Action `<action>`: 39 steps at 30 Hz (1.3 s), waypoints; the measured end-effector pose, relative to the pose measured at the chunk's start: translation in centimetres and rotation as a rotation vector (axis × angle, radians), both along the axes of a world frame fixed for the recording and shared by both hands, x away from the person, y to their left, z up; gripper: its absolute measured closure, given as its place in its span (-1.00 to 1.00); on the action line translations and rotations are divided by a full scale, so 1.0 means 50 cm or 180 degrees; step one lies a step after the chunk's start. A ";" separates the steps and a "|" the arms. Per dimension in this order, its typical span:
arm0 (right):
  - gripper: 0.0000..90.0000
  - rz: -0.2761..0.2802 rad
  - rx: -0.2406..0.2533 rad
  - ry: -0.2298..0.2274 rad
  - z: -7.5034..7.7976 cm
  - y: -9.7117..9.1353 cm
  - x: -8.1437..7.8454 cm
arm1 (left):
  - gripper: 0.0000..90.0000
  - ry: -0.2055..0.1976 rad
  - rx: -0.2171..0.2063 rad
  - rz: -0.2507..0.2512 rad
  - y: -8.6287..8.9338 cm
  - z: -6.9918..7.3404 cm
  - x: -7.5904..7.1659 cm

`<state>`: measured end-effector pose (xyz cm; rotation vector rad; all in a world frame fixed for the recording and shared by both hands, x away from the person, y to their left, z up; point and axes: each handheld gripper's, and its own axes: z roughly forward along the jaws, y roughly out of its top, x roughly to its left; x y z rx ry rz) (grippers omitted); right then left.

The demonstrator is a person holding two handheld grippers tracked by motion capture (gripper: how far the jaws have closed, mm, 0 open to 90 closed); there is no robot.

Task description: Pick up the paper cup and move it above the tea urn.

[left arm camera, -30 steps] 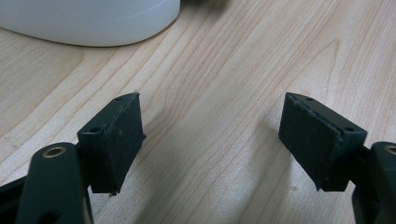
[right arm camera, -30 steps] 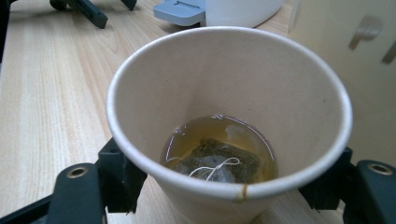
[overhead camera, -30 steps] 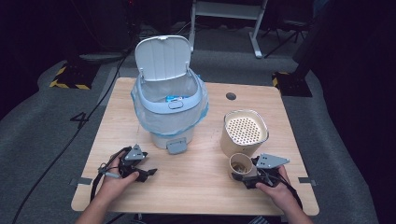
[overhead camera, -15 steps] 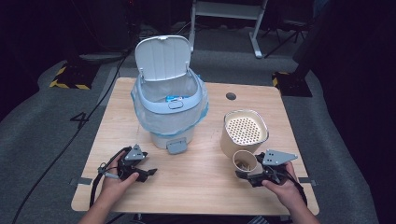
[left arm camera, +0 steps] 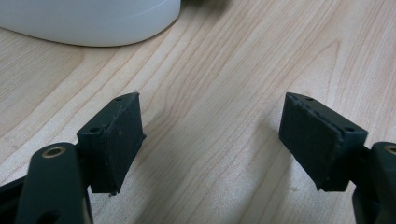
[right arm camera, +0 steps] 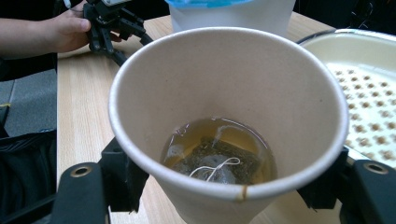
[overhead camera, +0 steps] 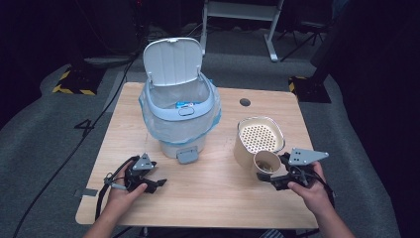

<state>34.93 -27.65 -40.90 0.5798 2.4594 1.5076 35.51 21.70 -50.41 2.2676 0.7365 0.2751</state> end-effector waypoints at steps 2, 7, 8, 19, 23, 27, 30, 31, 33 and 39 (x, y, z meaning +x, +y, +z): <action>-0.32 0.0004 0.0036 0.0005 0.020 -0.003 0.008 | -0.51 0.0002 0.0001 0.0001 0.000 0.000 0.000; -0.32 -0.0031 0.0040 -0.0053 0.052 -0.005 0.023 | -0.51 0.0008 -0.0008 0.0003 0.000 0.000 0.000; -0.32 -0.0035 0.0045 -0.0061 0.058 -0.005 0.027 | -0.51 0.0009 -0.0010 0.0006 0.000 0.000 0.000; -0.32 -0.0129 0.0100 -0.0081 0.126 -0.012 0.082 | -0.51 0.0006 -0.0005 0.0006 -0.001 0.000 0.000; -0.32 -0.0215 0.0106 -0.0129 0.137 -0.019 0.108 | -0.51 0.0006 -0.0002 0.0003 -0.001 0.000 0.000; -0.32 -0.0297 0.0042 -0.0210 0.137 -0.026 0.134 | -0.51 0.0006 -0.0005 0.0007 -0.001 0.000 0.000; -0.32 -0.0355 -0.0013 -0.0249 0.136 -0.033 0.159 | -0.51 0.0006 -0.0007 0.0008 -0.001 0.000 0.000; -0.32 -0.0359 -0.0013 -0.0273 0.136 -0.035 0.165 | -0.51 0.0008 -0.0007 0.0007 -0.001 0.000 0.000; -0.32 -0.0397 -0.0002 -0.0283 0.134 -0.040 0.178 | -0.52 0.0009 -0.0007 0.0007 -0.001 0.000 0.000; -0.32 -0.0453 -0.0065 -0.0310 0.123 -0.044 0.212 | -0.52 0.0011 -0.0010 0.0006 -0.001 0.000 0.001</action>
